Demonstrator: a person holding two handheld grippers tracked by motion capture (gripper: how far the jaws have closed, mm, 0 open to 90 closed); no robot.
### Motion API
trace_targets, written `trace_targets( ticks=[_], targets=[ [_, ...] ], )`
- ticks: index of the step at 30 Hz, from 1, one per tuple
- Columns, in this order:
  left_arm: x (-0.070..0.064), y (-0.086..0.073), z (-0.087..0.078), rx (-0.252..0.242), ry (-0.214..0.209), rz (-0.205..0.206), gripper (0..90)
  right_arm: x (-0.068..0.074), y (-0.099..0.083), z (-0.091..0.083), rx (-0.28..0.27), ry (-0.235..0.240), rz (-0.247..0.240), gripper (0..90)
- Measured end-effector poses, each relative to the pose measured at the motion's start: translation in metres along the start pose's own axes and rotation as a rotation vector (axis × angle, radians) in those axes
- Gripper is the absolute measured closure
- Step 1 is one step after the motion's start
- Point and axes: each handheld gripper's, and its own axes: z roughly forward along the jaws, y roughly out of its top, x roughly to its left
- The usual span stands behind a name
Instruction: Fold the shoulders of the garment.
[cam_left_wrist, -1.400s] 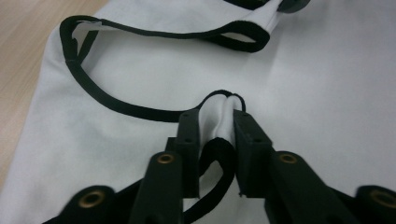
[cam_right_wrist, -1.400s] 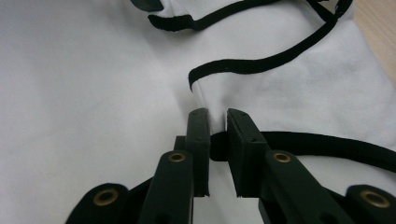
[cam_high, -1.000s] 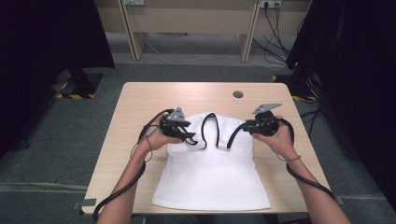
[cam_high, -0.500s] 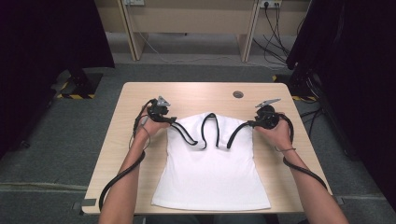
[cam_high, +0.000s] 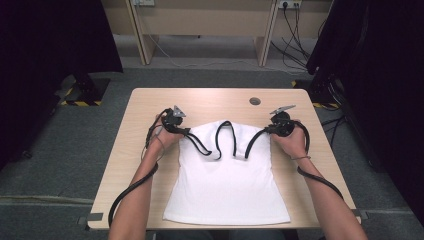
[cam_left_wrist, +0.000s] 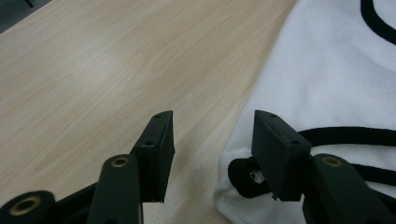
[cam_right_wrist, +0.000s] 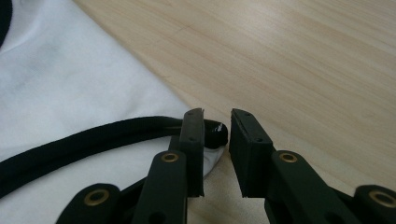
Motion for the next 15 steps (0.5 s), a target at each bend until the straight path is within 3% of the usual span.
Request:
trace_targets(
  ticks=[7, 10, 15],
  targets=[
    [0.001, 0.000, 0.000, -0.002, 0.003, -0.005, 47.3, -0.001, 0.000, 0.001, -0.005, -0.016, 0.008, 71.8],
    [-0.001, 0.003, -0.007, -0.037, -0.010, -0.019, 46.5, 0.000, 0.000, -0.003, -0.021, -0.014, 0.012, 70.2],
    [-0.011, 0.007, -0.015, -0.039, -0.063, 0.040, 45.5, 0.005, 0.001, -0.012, -0.040, 0.005, -0.029, 64.7]
  ],
)
